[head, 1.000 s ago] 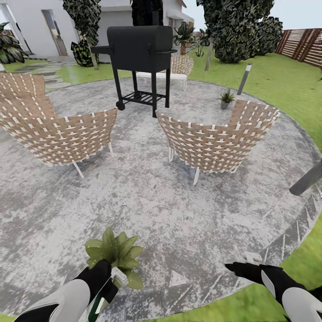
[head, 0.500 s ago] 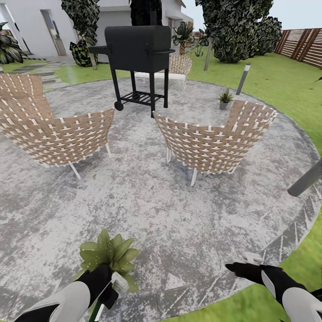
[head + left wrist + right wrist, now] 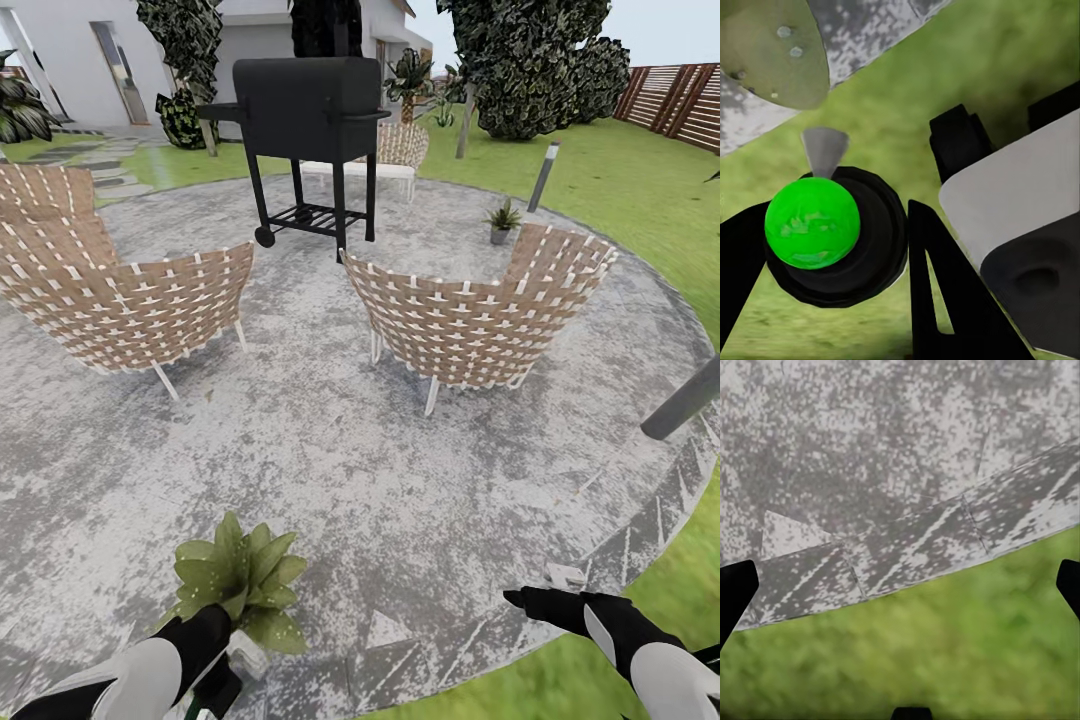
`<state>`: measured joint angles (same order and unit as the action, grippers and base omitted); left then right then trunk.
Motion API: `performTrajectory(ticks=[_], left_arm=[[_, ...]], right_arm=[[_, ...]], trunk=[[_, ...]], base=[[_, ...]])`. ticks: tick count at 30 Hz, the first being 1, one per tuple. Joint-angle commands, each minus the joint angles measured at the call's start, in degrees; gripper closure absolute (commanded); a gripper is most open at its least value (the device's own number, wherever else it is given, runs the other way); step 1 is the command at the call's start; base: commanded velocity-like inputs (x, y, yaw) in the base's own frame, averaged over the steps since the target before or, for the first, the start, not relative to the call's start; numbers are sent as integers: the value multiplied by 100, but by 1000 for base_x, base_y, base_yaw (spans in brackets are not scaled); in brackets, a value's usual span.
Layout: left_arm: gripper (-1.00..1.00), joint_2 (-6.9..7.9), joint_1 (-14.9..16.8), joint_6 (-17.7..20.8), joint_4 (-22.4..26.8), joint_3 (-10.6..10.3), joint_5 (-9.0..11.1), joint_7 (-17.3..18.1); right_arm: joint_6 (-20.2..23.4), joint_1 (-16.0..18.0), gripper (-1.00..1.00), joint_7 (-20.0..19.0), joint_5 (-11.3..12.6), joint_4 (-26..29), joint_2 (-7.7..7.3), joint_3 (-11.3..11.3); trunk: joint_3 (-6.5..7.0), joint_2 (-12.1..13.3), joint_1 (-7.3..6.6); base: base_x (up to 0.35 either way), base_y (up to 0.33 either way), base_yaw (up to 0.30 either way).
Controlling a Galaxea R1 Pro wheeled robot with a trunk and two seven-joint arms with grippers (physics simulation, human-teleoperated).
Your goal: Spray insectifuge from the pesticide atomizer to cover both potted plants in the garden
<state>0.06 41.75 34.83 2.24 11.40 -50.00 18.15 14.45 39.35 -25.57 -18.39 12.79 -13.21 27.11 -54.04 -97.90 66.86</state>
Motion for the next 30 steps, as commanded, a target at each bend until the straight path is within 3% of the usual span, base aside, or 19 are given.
performTrajectory(ticks=[1,9,12,16,22,30], left_arm=[[100,13,0,24,13,47,-57,39],[100,1,0,31,42,47,-59,41],[100,-69,6,58,116,40,-62,47],[100,-188,16,434,354,38,-69,56],[100,-191,31,731,1039,31,-92,734],[100,-182,65,1003,1120,29,-105,847]], right_arm=[[32,2,-100,-35,-51,11,3,49],[32,2,-100,-35,-55,4,6,49],[32,2,-100,-35,-59,4,16,49],[32,2,-100,-33,-60,4,27,48],[32,2,-100,-35,-60,4,37,46],[32,2,-100,-35,-60,4,38,45]], trunk=[[-4,-2,-1],[-4,-2,-1],[-4,-2,-1],[-4,-2,-1],[-4,-2,-1],[-4,-2,-1]], base=[[0,0,0],[-62,50,0],[-15,13,0],[-2,2,0],[0,0,0],[0,0,0]])
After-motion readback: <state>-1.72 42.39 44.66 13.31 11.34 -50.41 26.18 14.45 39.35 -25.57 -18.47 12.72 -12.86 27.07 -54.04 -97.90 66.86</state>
